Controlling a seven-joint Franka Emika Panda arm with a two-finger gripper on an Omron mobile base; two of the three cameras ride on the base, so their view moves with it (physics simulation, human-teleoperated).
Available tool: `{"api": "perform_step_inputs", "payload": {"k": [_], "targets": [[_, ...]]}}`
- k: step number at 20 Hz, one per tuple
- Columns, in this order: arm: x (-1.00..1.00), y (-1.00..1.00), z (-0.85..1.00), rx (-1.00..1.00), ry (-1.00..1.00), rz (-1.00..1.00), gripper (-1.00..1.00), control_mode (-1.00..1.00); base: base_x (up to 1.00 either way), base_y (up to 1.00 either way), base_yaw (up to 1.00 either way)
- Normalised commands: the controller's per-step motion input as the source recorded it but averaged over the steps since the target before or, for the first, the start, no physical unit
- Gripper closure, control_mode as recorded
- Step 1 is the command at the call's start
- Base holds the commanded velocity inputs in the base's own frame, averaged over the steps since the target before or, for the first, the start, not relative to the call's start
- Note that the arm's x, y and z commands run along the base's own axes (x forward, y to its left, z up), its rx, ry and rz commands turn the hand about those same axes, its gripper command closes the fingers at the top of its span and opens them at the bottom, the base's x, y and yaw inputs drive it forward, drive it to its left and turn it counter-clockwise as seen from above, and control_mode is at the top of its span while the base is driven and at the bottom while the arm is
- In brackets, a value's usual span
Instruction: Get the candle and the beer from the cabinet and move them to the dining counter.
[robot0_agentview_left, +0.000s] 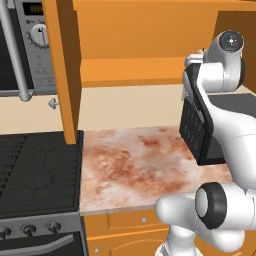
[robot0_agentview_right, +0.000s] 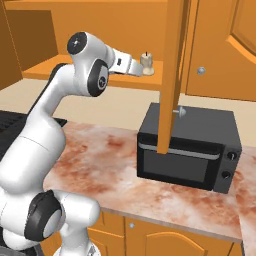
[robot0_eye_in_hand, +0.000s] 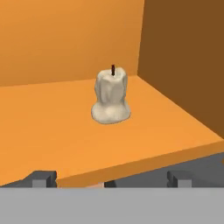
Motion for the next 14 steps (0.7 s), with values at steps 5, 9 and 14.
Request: {"api": "perform_step_inputs", "payload": {"k": [5, 9, 14], "targets": [[0.4, -0.16, 0.0, 0.0, 0.11, 0.0, -1.0, -1.0, 0.0, 0.0, 0.0], [0.18, -0.24, -0.05, 0.0, -0.01, 0.01, -1.0, -1.0, 0.0, 0.0, 0.0], [0.19, -0.21, -0.14, 0.0, -0.04, 0.0, -1.0, -1.0, 0.0, 0.0, 0.0]]}}
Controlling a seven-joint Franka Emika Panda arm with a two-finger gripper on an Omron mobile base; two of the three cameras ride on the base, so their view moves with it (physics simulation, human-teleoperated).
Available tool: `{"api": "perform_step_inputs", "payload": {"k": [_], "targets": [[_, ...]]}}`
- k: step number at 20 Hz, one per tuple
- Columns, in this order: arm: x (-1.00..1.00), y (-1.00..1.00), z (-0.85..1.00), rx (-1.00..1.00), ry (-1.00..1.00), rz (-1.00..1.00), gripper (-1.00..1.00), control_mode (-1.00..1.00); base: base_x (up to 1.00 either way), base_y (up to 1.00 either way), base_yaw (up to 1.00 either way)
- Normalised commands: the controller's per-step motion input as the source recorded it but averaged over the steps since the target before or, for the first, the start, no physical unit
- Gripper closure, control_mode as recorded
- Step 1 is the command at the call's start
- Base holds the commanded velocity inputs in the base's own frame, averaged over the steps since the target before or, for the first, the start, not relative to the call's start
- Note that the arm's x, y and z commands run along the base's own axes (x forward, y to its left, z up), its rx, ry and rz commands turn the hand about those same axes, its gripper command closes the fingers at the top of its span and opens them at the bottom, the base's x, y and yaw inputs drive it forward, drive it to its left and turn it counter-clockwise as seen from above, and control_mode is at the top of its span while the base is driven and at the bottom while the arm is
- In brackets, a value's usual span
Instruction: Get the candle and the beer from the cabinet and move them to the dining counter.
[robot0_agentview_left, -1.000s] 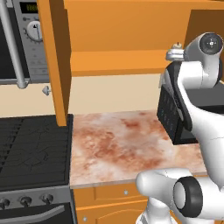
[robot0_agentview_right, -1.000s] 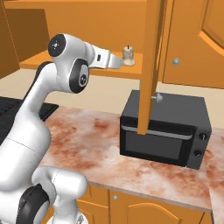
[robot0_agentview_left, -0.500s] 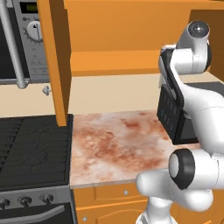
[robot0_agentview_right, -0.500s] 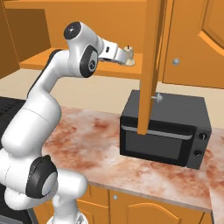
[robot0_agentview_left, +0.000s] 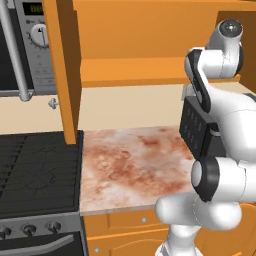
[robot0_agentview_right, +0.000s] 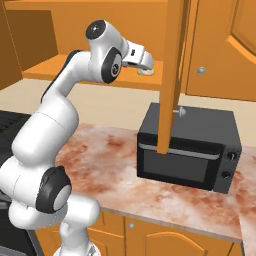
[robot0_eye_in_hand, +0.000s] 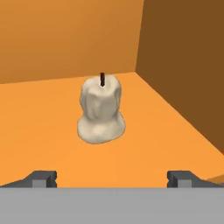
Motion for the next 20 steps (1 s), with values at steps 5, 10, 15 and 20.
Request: {"api": "perform_step_inputs", "payload": {"k": [5, 10, 15, 20], "targets": [[0.36, -0.07, -0.12, 0.0, -0.02, 0.0, -1.0, -1.0, 0.0, 0.0, 0.0], [0.4, -0.03, 0.0, 0.0, 0.0, 0.0, -1.0, -1.0, 0.0, 0.0, 0.0], [0.34, -0.23, 0.0, 0.01, 0.07, 0.0, -1.0, -1.0, 0.0, 0.0, 0.0], [0.26, -0.15, 0.0, 0.0, 0.0, 0.0, -1.0, -1.0, 0.0, 0.0, 0.0]]}}
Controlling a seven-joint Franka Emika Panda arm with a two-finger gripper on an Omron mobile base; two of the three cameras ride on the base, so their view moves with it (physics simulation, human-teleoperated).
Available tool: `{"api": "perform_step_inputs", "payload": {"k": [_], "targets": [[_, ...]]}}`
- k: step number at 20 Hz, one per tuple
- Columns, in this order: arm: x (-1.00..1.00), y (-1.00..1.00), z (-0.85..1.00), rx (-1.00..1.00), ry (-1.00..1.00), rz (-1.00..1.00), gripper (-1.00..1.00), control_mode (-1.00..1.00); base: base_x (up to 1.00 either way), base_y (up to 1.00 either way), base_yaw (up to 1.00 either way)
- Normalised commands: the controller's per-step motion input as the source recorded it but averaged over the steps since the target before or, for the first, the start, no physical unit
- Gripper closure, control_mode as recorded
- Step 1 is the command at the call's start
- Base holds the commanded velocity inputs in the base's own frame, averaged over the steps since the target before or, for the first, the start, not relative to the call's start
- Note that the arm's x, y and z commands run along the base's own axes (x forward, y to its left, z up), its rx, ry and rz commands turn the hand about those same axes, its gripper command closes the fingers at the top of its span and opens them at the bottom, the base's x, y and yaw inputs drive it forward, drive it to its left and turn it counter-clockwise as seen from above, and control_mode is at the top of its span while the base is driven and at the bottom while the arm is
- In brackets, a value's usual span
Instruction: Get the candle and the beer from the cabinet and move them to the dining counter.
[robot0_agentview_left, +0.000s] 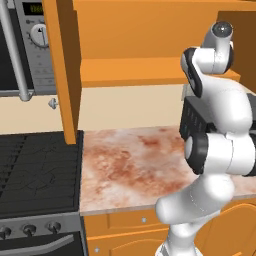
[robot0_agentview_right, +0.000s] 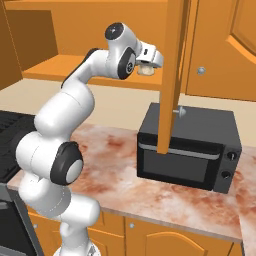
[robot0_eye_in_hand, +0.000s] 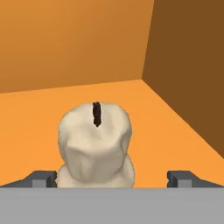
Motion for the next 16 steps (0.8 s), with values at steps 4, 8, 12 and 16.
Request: {"api": "perform_step_inputs", "payload": {"k": [4, 8, 12, 16], "targets": [[0.23, -0.01, 0.0, 0.0, -0.01, 0.01, -1.0, -1.0, 0.0, 0.0, 0.0], [0.16, 0.0, 0.0, 0.0, 0.0, 0.0, -1.0, -1.0, 0.0, 0.0, 0.0], [0.15, -0.02, 0.0, 0.0, 0.0, 0.0, -1.0, -1.0, 0.0, 0.0, 0.0], [0.07, -0.07, -0.06, 0.0, 0.0, 0.0, -1.0, -1.0, 0.0, 0.0, 0.0]]}}
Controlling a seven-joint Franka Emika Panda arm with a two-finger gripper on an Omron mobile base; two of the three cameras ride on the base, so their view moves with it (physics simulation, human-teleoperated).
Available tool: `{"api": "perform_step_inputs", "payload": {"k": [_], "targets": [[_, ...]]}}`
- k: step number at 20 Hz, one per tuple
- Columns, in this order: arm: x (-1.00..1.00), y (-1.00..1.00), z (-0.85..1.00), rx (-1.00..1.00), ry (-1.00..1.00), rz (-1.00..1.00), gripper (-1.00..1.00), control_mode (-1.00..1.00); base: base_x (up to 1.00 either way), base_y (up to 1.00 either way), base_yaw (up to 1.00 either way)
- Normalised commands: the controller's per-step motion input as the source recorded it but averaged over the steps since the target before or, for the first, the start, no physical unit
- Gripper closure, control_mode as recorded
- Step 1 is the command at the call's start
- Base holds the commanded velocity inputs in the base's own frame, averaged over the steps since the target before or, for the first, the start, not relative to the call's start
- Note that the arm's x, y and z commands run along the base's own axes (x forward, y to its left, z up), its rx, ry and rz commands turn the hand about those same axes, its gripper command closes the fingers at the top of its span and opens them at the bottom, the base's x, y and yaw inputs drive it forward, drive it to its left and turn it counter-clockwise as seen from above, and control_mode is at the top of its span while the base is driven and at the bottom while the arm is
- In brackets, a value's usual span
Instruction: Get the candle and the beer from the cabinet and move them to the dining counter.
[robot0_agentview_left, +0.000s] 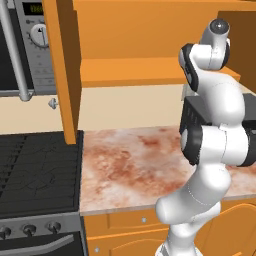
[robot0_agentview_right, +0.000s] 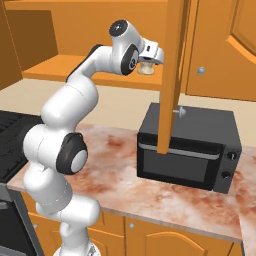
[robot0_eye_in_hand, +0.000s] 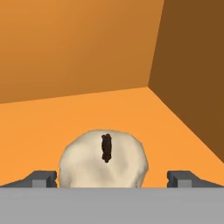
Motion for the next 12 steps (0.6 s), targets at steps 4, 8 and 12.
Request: {"api": "perform_step_inputs", "payload": {"k": [4, 8, 12], "targets": [[0.0, -0.01, -0.11, 0.02, 0.0, 0.0, -1.0, -1.0, 0.0, 0.0, 0.0], [0.0, 0.07, -0.21, 0.03, 0.0, 0.0, -1.0, -1.0, 0.0, 0.0, 0.0], [0.01, 0.14, -0.22, 0.08, 0.0, 0.0, -1.0, -1.0, 0.0, 0.0, 0.0]]}}
